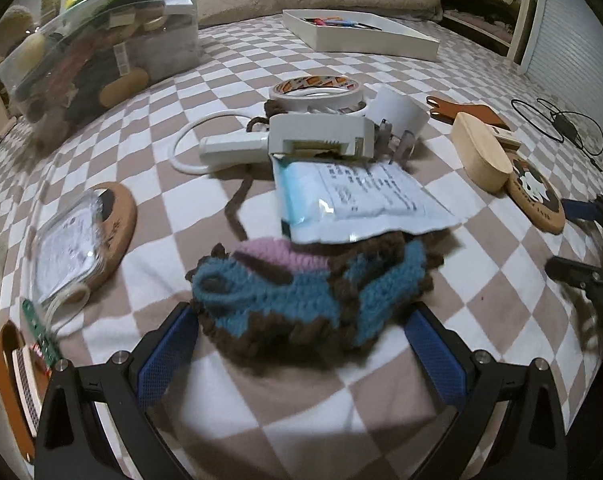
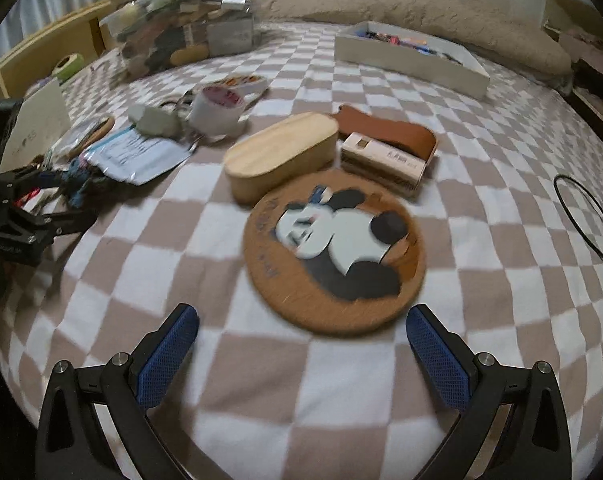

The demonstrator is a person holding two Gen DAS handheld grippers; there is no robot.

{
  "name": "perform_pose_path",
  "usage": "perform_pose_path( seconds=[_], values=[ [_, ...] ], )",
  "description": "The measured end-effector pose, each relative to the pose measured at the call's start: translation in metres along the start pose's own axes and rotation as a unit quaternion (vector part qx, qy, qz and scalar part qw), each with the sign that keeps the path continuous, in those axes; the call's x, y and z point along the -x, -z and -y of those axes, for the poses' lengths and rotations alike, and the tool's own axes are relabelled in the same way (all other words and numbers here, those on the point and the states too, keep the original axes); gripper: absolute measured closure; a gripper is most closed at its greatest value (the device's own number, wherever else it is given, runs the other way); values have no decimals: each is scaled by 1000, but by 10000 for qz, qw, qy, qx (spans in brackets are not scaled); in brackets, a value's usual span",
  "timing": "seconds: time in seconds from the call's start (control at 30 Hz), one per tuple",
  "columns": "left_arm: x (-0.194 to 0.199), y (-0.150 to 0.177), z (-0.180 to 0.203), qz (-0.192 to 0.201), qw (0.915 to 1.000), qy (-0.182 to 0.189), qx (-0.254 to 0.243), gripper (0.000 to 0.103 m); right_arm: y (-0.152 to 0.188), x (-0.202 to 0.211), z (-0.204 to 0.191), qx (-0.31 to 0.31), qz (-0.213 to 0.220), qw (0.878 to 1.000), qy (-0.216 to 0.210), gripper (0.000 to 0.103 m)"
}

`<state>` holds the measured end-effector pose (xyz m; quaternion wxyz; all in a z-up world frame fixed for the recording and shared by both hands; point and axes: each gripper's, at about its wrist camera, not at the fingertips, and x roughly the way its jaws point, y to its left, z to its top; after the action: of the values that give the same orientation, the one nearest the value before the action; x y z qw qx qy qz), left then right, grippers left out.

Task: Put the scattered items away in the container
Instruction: 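Move the left tool to the crocheted pouch while the right tool approaches the panda coaster, then close the left tool on the crocheted pouch while the right tool grips the cork panda coaster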

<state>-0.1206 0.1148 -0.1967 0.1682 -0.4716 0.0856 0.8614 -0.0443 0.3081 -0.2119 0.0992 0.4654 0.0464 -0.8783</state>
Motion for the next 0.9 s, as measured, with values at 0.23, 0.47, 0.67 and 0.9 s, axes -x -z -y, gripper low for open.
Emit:
perform_pose_path(
  seconds=[0.23, 0.47, 0.67, 0.9],
  values=[
    [-7, -14, -8, -3, 9998, 196, 107, 0, -12, -12, 11, -190, -85, 9997, -109, 0],
    [-6, -16, -19, 134, 9982, 399, 420, 0, -25, -22, 25, -340, -180, 9992, -74, 0],
    [-5, -17, -25, 227, 9965, 451, 672, 0, -37, -34, 28, -338, -270, 9990, -65, 0],
    [4, -16, -31, 392, 9936, 681, 816, 32, -36, -36, 28, -397, -165, 9991, -47, 0]
  ],
)
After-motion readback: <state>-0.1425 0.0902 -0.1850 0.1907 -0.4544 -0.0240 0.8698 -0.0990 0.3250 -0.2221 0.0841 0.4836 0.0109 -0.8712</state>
